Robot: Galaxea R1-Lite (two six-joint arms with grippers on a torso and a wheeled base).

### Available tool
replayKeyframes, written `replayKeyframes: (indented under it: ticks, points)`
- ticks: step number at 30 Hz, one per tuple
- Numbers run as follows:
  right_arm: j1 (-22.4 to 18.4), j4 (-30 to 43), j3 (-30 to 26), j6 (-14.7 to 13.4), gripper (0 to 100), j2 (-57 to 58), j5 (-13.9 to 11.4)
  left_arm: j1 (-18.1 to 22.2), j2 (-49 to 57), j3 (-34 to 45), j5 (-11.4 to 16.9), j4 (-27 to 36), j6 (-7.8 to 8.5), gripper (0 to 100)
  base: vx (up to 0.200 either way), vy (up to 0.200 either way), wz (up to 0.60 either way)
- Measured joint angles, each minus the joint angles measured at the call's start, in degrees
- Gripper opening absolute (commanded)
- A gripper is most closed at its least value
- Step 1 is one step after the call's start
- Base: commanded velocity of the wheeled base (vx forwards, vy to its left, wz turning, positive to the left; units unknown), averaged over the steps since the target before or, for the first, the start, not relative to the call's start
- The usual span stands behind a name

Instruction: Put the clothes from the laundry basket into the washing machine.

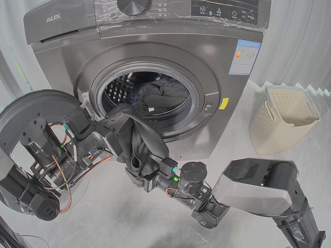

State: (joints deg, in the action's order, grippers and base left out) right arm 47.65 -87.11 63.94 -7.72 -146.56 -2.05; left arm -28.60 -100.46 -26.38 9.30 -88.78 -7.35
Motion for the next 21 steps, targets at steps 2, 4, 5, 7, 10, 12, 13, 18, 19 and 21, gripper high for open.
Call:
replayKeyframes:
  ticks: [2, 4, 5, 7, 10, 12, 13, 18, 19, 21]
  points:
    - [-0.30, 0.00, 1.05, -0.05, 100, -0.46, 0.88, 0.00, 0.00, 0.01, 0.00, 0.00, -0.01, 0, 0.000, 0.000, 0.00]
    - [-0.68, 0.05, 1.63, -0.13, 0, -0.80, 1.10, 0.00, 0.00, 0.01, 0.02, 0.00, 0.00, 0, 0.000, 0.000, 0.00]
    - [-0.80, 0.05, 1.82, -0.22, 0, -0.94, 1.16, 0.00, 0.00, 0.01, 0.00, 0.00, 0.00, 0, 0.000, 0.000, 0.00]
    - [-0.85, 0.02, 2.01, -0.33, 0, -1.11, 1.16, -0.01, 0.00, 0.01, 0.02, 0.00, -0.01, 0, 0.000, 0.000, 0.00]
    - [-0.99, -0.09, 2.12, -0.44, 0, -1.29, 1.32, 0.00, 0.00, 0.01, 0.02, 0.00, -0.01, 0, 0.000, 0.000, 0.00]
    - [-1.00, -0.17, 2.05, -0.51, 0, -1.29, 1.40, 0.00, 0.00, 0.01, 0.00, 0.00, -0.04, 0, 0.000, 0.000, 0.00]
    - [-0.99, -0.20, 1.99, -0.51, 0, -1.24, 1.40, 0.00, 0.00, 0.01, 0.02, 0.02, -0.06, 0, 0.000, 0.000, 0.00]
    - [-0.74, -0.37, 0.09, -0.60, 0, -0.05, 1.51, 0.16, -0.09, 0.10, 0.02, 0.02, -0.11, 0, 0.000, 0.000, 0.00]
    - [-0.68, -0.41, -0.55, -0.60, 0, 0.37, 1.51, 0.21, -0.12, 0.12, 0.02, 0.02, -0.11, 0, 0.000, 0.000, 0.00]
    - [-0.41, -0.56, -3.11, -0.62, 0, 1.95, 1.51, 0.51, -0.20, 0.17, 0.05, 0.00, -0.11, 0, 0.000, 0.000, 0.00]
